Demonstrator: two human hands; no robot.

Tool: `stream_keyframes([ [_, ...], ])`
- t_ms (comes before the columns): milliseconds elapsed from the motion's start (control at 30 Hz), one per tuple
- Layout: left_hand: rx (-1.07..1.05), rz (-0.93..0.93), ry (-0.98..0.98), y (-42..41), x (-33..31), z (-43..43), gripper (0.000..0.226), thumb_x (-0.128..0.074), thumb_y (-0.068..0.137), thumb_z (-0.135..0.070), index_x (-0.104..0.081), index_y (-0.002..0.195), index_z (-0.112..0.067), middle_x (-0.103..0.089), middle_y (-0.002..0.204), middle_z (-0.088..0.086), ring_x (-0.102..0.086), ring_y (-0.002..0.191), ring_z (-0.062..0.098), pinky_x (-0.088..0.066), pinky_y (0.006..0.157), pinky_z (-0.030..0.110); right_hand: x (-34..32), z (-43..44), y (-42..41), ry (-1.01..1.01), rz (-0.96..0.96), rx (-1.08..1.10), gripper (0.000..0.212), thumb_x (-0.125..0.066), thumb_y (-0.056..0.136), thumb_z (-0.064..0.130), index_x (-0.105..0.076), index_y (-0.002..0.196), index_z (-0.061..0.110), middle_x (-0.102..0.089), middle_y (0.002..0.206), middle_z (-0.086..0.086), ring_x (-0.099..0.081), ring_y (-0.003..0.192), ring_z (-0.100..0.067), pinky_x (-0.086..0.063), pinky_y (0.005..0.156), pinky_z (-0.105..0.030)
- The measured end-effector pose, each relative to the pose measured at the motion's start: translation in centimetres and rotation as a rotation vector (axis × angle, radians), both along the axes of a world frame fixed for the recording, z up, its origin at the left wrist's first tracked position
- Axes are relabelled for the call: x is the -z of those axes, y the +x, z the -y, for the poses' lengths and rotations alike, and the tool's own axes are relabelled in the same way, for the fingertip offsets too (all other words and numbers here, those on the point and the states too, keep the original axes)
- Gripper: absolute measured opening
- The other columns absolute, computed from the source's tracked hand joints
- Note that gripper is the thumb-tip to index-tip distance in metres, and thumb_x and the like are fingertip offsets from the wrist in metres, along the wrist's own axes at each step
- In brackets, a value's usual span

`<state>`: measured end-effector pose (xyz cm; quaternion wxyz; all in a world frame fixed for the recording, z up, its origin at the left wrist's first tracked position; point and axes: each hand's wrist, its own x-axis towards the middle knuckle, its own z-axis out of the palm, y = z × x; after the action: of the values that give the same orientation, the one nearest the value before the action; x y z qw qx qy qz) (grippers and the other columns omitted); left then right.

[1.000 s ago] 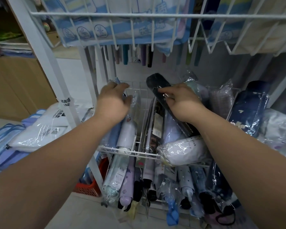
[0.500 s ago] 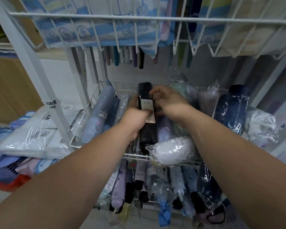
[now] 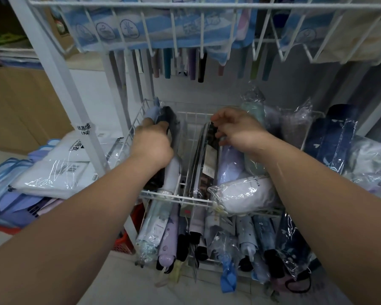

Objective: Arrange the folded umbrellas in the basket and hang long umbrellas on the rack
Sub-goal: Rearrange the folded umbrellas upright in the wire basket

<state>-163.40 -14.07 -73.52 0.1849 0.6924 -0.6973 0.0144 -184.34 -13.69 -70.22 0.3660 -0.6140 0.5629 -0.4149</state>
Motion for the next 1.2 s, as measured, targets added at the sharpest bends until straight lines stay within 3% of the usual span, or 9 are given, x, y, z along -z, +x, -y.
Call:
stream_keyframes([
  [167, -0.072, 0.149, -0.032, 0.2, 0.7, -0.4, 0.047, -0.068, 0.080, -0.035, -0.067, 0.126, -0.024, -0.055, 0.131, 0.013, -0.048, 0.119, 0.042, -0.043, 0.096, 0.046, -0.2, 0.4, -0.5, 0.007, 0.082, -0.015, 0.022, -0.046, 0.100, 0.002, -0.063, 0.108, 0.014, -0.061, 0.103, -0.012, -0.060, 0.085, -0.023, -0.054, 0.065, -0.028],
  [267, 0.058, -0.100, -0.179, -1.7, -0.7, -2.2, 0.041, -0.058, 0.081, -0.037, -0.073, 0.116, -0.021, -0.064, 0.118, 0.014, -0.058, 0.109, 0.039, -0.049, 0.093, 0.043, -0.6, 0.3, -0.5, 0.014, 0.167, -0.051, 0.020, -0.048, 0.100, 0.002, -0.064, 0.105, 0.014, -0.061, 0.104, -0.012, -0.061, 0.084, -0.024, -0.056, 0.065, -0.029],
  [367, 0.366, -0.419, -0.296, -6.1, -2.5, -7.2, 0.021, -0.063, 0.085, -0.034, -0.075, 0.084, -0.018, -0.067, 0.083, 0.001, -0.060, 0.081, 0.016, -0.044, 0.075, 0.027, -1.3, 0.0, -0.4, 0.031, 0.355, -0.086, 0.023, -0.049, 0.098, -0.001, -0.065, 0.095, 0.015, -0.061, 0.095, -0.010, -0.060, 0.075, -0.024, -0.054, 0.066, -0.032],
  [533, 0.555, -0.465, -0.040, -12.5, 0.0, -16.0, 0.014, -0.073, 0.086, -0.035, -0.075, 0.085, -0.021, -0.067, 0.074, -0.010, -0.061, 0.068, 0.005, -0.052, 0.067, 0.027, -3.1, -0.2, -1.2, 0.110, 0.643, -0.146, 0.023, -0.041, 0.100, 0.004, -0.063, 0.100, 0.012, -0.064, 0.094, -0.013, -0.065, 0.075, -0.027, -0.057, 0.068, -0.033],
  [733, 0.537, -0.806, 0.145, -15.2, 5.7, -19.3, 0.044, -0.072, 0.087, -0.039, -0.060, 0.129, -0.038, -0.072, 0.099, -0.019, -0.069, 0.075, 0.004, -0.055, 0.073, 0.023, -3.8, -1.3, -1.9, 0.139, 0.751, -0.167, 0.025, -0.036, 0.102, 0.010, -0.060, 0.110, 0.009, -0.066, 0.104, -0.018, -0.067, 0.084, -0.032, -0.058, 0.080, -0.039],
  [833, 0.567, -1.131, 0.389, -16.5, 6.0, -19.4, 0.060, -0.069, 0.094, -0.016, -0.044, 0.144, -0.041, -0.065, 0.112, -0.039, -0.063, 0.104, -0.012, -0.051, 0.086, 0.011, -3.8, -1.9, -1.8, 0.138, 0.746, -0.167, 0.032, -0.034, 0.104, 0.010, -0.056, 0.125, 0.005, -0.066, 0.105, -0.020, -0.067, 0.086, -0.033, -0.057, 0.086, -0.043],
  [900, 0.593, -1.204, 0.444, -17.0, 5.9, -19.4, 0.069, -0.064, 0.097, -0.007, -0.036, 0.152, -0.037, -0.060, 0.127, -0.037, -0.058, 0.120, -0.010, -0.050, 0.100, 0.019, -3.8, -2.3, -1.7, 0.131, 0.732, -0.167, 0.033, -0.034, 0.104, 0.012, -0.056, 0.129, 0.004, -0.066, 0.106, -0.021, -0.066, 0.087, -0.034, -0.056, 0.090, -0.046],
  [1033, 0.591, -1.215, 0.397, -17.3, 6.2, -19.5, 0.070, -0.061, 0.099, -0.008, -0.033, 0.153, -0.043, -0.049, 0.144, -0.032, -0.047, 0.134, -0.007, -0.039, 0.118, 0.038, -4.2, -3.1, -1.9, 0.093, 0.667, -0.182, 0.026, -0.037, 0.105, 0.013, -0.060, 0.115, 0.006, -0.066, 0.103, -0.020, -0.067, 0.084, -0.033, -0.057, 0.088, -0.046],
  [1200, 0.582, -1.228, 0.358, -17.1, 5.8, -19.7, 0.061, -0.054, 0.102, -0.017, -0.032, 0.142, -0.058, -0.039, 0.145, -0.041, -0.033, 0.137, -0.018, -0.030, 0.121, 0.026, -4.8, -5.4, -2.6, -0.025, 0.428, -0.147, 0.018, -0.045, 0.104, 0.009, -0.063, 0.104, 0.008, -0.064, 0.092, -0.015, -0.062, 0.076, -0.027, -0.055, 0.074, -0.036],
])
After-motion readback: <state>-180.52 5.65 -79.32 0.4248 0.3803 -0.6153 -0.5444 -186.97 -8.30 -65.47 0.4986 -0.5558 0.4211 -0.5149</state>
